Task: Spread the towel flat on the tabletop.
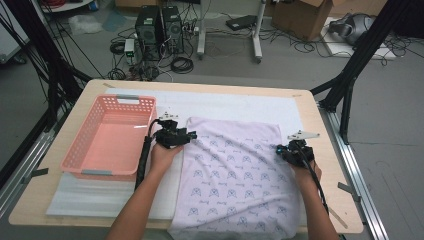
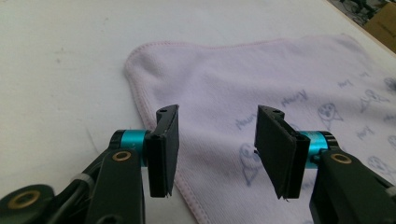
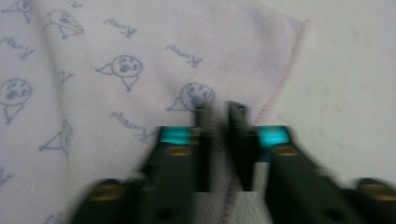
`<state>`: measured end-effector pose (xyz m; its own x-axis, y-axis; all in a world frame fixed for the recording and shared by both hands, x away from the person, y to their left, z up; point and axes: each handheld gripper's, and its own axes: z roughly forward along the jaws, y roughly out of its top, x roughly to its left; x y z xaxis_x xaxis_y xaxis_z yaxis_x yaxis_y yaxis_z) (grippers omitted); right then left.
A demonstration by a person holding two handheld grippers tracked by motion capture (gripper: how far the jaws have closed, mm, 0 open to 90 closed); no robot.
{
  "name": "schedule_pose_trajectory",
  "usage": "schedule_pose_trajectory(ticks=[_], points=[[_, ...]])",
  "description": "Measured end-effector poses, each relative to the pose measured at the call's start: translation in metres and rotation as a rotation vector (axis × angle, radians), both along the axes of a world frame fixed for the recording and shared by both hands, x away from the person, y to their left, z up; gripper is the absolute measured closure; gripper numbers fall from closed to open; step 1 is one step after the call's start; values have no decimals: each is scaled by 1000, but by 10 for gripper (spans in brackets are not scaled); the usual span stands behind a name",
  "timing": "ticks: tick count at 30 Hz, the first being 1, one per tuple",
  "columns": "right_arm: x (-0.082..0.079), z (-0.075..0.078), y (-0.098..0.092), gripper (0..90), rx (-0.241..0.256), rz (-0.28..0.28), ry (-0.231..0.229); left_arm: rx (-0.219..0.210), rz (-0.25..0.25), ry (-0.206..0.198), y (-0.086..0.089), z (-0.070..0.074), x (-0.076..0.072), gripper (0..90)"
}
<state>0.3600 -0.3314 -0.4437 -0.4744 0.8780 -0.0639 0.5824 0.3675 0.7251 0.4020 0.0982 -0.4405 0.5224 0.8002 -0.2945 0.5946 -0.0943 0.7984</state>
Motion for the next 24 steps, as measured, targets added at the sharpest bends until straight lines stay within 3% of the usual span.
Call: schedule_pose_trajectory(ticks=[1,2,3,4,5,6,8,10,11,12,13,14,15,18,19,21,24], points=[[2,1,0,887,-35,-9,-3,9,-8,14,-1,0,-2,495],[4,2,0,887,-76,-51,-22,30,-15,18,-1,0,-4,479],[5,2,-3,887,-75,-92,-44,39,-6,2,-2,0,-8,471],[6,2,-6,885,-48,-125,-57,41,-5,-11,-2,-1,-12,476],[6,1,-7,869,5,-138,-51,45,1,-8,-2,-2,-14,474],[7,0,-7,832,22,-135,-45,57,1,-1,-3,-5,-16,460],[5,-1,-3,698,11,-134,-44,88,0,20,-5,-11,-18,444],[2,3,-2,675,33,-121,-55,117,11,-16,-9,-12,-22,453],[0,5,-2,675,33,-112,-66,143,12,-27,-11,-11,-24,474],[-2,7,-3,675,41,-105,-68,161,-5,-38,-13,-11,-26,551],[-4,10,-3,675,40,-97,-74,180,-27,-47,-15,-11,-26,723],[-6,11,-4,673,47,-94,-76,177,-29,-45,-16,-11,-26,825],[-8,12,-5,667,48,-91,-80,157,-15,-27,-14,-11,-25,864],[-14,14,-10,652,77,-88,-80,132,94,-13,-3,-10,-20,877],[-17,15,-12,649,83,-81,-80,123,128,-18,2,-9,-19,878],[-22,15,-16,632,95,-68,-71,146,174,-50,9,-7,-17,879],[-29,13,-22,601,126,-60,-55,109,170,-6,12,-10,-16,866]])
